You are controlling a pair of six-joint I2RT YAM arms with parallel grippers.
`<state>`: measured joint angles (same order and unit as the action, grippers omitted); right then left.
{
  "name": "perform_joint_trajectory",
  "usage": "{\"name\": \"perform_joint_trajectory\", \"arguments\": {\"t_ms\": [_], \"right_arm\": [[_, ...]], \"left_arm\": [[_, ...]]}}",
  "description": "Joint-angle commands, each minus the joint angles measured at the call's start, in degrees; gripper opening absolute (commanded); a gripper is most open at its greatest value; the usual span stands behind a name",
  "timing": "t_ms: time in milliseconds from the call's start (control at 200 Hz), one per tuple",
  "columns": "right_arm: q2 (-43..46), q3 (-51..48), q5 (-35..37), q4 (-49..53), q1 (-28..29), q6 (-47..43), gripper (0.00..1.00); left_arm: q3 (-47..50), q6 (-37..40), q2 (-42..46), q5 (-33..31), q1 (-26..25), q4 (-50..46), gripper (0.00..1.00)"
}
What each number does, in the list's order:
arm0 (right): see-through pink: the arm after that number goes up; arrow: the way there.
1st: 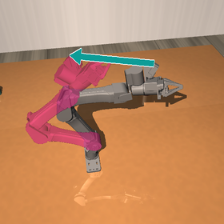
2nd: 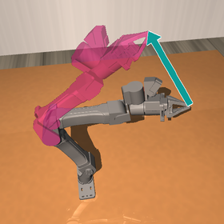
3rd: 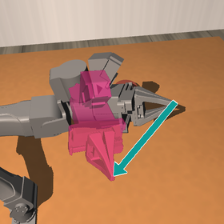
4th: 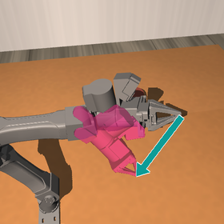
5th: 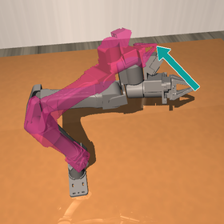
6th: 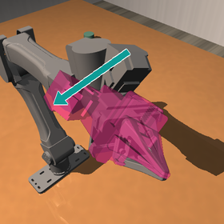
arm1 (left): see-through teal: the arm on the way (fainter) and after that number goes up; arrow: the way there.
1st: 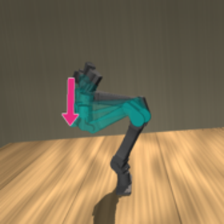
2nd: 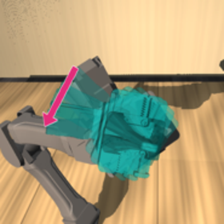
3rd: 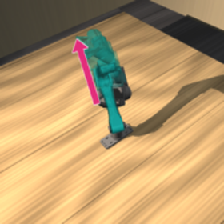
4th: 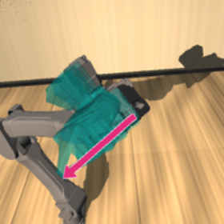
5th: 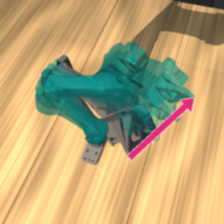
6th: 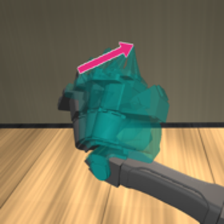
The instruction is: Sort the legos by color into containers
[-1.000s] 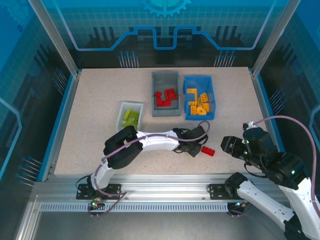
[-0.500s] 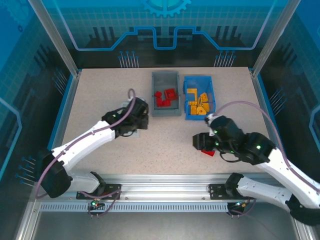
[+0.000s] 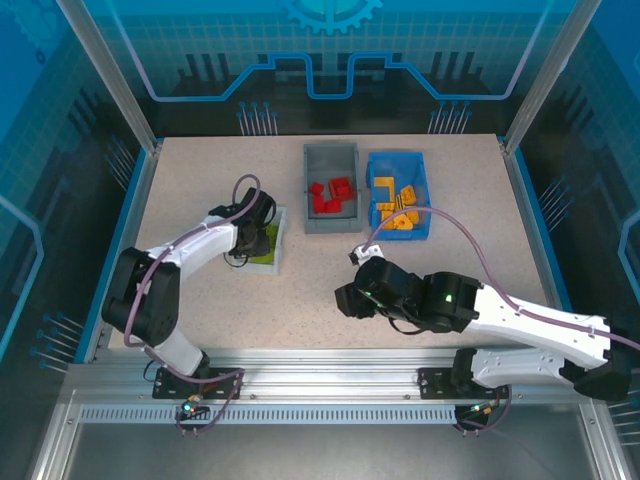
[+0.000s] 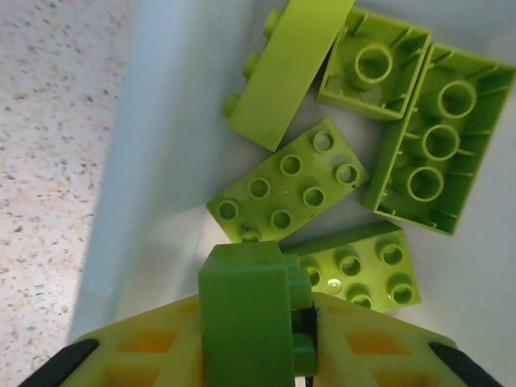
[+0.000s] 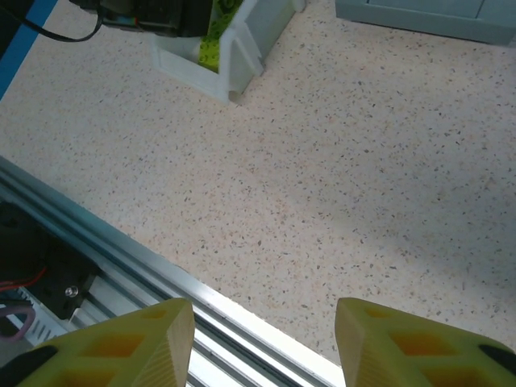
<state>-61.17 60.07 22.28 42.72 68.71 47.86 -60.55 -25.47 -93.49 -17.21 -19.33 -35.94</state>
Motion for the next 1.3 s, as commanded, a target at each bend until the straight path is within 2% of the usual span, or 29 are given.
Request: {"name": "perform_joint_trajectory", "arguments": {"t_ms": [0, 185, 310, 390, 440, 515, 645, 740, 870, 1040, 1155, 1291], "right_arm": [[1.58, -1.24, 3.87, -1.87, 0.7, 3.7, 0.51], [4.95, -3.2, 7.94, 4.77, -0.94, 11.93, 0.55], [7.63, -6.31, 3.96, 3.47, -3.98, 14.05, 0.56], [8.93, -7.57, 4.02, 7.98, -5.97, 21.17, 0.59], [9.05, -8.28, 3.19, 12.86, -8.48, 26.87, 0.61], [9.62, -11.46, 0.11, 14.99, -12.86, 31.84, 0.64], [12.07, -18.5, -5.43, 11.25, -21.07, 39.33, 0.68], [12.19, -21.87, -9.73, 8.2, -28.05, 43.94, 0.7], [10.67, -26.37, -15.51, 2.09, -34.9, 52.24, 0.74], [6.33, -28.47, -21.08, -3.02, -40.58, 57.12, 0.78], [5.49, -31.12, -22.17, -7.16, -43.82, 60.35, 0.8], [2.65, -32.74, -24.5, -10.79, -49.19, 59.28, 0.79]], "left_arm": [[-0.62, 0.34, -1.43, 1.27, 0.27, 1.55, 0.37], [-0.97, -0.13, 0.47, 2.21, 0.04, 0.92, 0.5], [-1.64, -0.88, 3.86, 3.44, -0.57, -0.21, 0.51], [-2.01, -2.01, 6.71, 4.51, -1.27, -1.01, 0.51], [-2.27, -2.77, 8.55, 5.46, -1.73, -1.39, 0.51], [-2.29, -3.58, 11.18, 6.81, -2.36, -1.59, 0.5], [-1.84, -3.88, 15.57, 9.57, -4.16, -0.72, 0.48], [-1.6, -3.57, 18.94, 11.26, -8.14, 0.54, 0.48], [-0.26, -4.82, 22.81, 11.45, -16.4, 3.07, 0.48], [1.86, -7.03, 25.83, 9.76, -25.78, 5.4, 0.49], [4.04, -6.37, 28.49, 10.12, -30.33, 8.74, 0.49], [5.53, -5.99, 31.11, 9.68, -34.49, 10.81, 0.49]]}}
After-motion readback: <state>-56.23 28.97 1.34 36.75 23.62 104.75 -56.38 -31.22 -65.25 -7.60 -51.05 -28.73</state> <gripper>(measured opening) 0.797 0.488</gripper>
